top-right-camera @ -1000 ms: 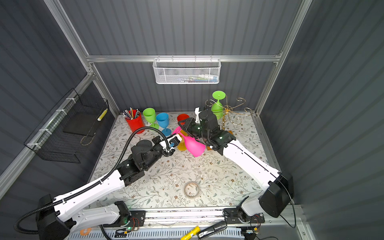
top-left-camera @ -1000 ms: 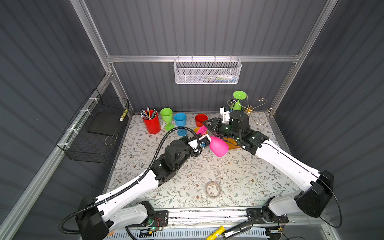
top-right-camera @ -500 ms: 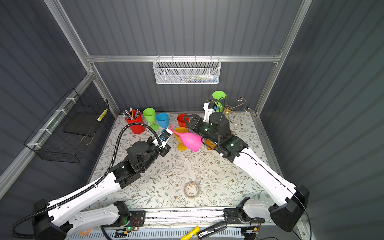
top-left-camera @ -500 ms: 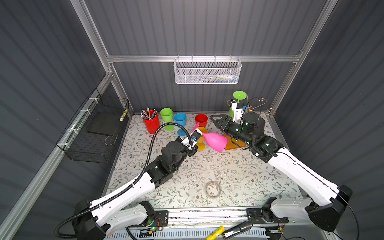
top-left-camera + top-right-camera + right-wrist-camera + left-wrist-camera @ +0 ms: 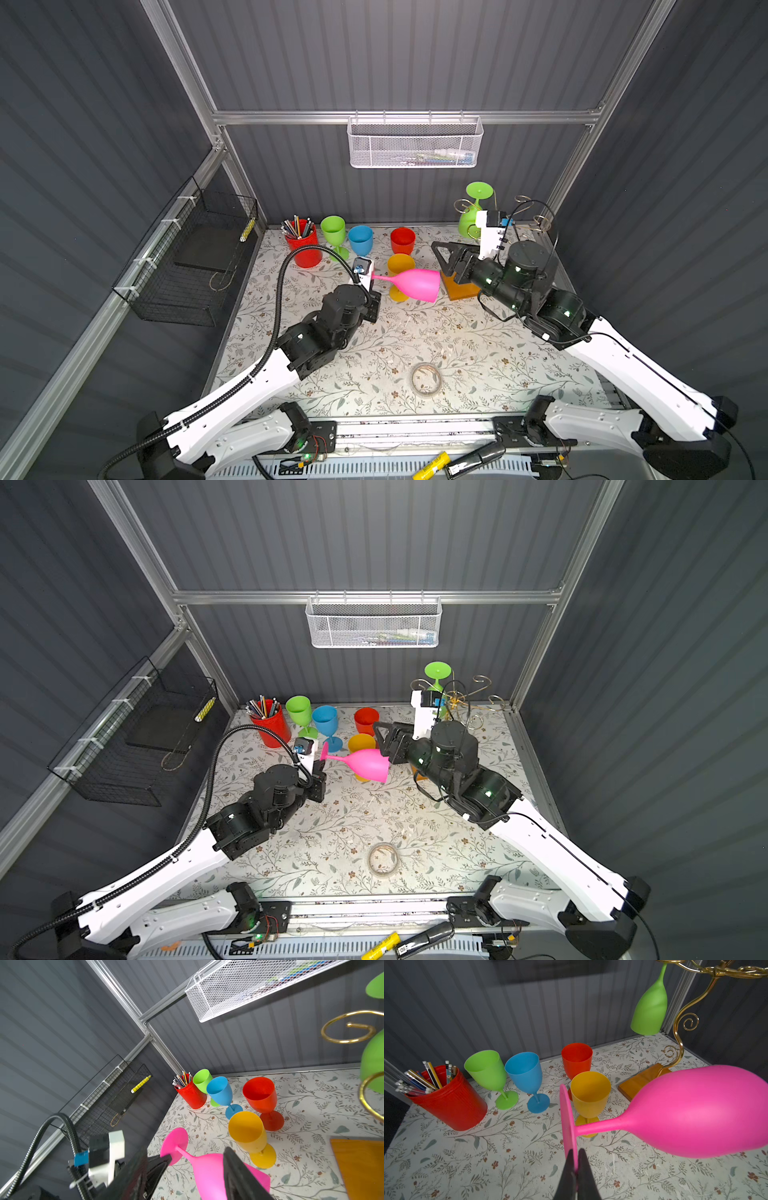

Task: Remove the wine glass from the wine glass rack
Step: 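Grasp the pink glass bowl with the right gripper while the left holds its foot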

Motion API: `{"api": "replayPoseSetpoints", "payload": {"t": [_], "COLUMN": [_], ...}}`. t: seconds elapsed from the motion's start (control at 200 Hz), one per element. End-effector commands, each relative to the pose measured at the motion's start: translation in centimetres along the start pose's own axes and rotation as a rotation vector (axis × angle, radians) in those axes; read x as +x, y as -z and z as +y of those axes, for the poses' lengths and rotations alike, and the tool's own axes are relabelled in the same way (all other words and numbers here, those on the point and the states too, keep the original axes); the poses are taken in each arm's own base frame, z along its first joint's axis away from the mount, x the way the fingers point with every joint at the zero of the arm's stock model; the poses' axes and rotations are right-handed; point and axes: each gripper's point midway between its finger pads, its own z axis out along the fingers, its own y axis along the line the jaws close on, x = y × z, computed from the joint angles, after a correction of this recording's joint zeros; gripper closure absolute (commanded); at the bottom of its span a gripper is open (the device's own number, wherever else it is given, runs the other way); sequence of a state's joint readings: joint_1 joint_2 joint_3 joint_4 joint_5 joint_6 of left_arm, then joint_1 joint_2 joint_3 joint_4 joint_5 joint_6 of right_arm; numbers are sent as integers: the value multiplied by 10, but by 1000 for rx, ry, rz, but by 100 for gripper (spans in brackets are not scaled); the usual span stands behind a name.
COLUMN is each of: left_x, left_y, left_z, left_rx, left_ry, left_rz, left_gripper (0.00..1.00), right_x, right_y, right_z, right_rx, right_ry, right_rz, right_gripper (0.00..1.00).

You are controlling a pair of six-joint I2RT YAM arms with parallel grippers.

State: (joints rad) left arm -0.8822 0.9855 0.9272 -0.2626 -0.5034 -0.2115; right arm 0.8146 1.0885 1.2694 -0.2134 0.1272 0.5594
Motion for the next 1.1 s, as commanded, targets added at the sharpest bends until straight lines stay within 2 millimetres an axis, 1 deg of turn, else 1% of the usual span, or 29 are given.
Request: {"api": "replayPoseSetpoints", "payload": {"t": [0.0, 0.11, 0.195, 0.29, 0.565, 0.62, 0.7, 0.78, 0.921, 1.041, 1.061, 1.096], "left_x": [5, 6, 8, 7, 3, 2, 2, 3, 4, 1, 1, 1], "left_y": [11, 16, 14, 11, 0, -1, -2, -5, -10, -13, -12, -12], "left_z": [5, 6, 9, 9, -12, -13, -13, -8, 7, 15, 11, 11], "left_rx": [7, 67, 120, 183, 307, 317, 334, 347, 371, 391, 418, 425], "left_ry": [160, 265, 350, 422, 445, 449, 462, 493, 567, 610, 612, 615], "left_rz": [59, 71, 94, 106, 135, 135, 139, 144, 140, 122, 128, 129], "left_gripper": [100, 100, 100, 100, 100, 100, 100, 100, 100, 100, 100, 100], "right_x": [12, 24, 32, 38, 47, 49, 52, 52, 48, 52, 52, 53], "right_y": [6, 6, 6, 6, 4, 3, 1, 2, 6, 4, 3, 2], "right_z": [-7, -1, 5, 6, 19, 20, 18, 16, 14, 16, 16, 16], "right_rx": [27, -10, -44, -58, -116, -121, -108, -95, -83, -91, -92, -90], "right_ry": [113, 148, 173, 183, 233, 244, 260, 272, 283, 293, 296, 301], "right_rz": [23, 61, 85, 100, 139, 146, 163, 162, 150, 170, 173, 178], "right_gripper": [42, 45, 47, 48, 48, 48, 48, 48, 48, 48, 48, 48]}}
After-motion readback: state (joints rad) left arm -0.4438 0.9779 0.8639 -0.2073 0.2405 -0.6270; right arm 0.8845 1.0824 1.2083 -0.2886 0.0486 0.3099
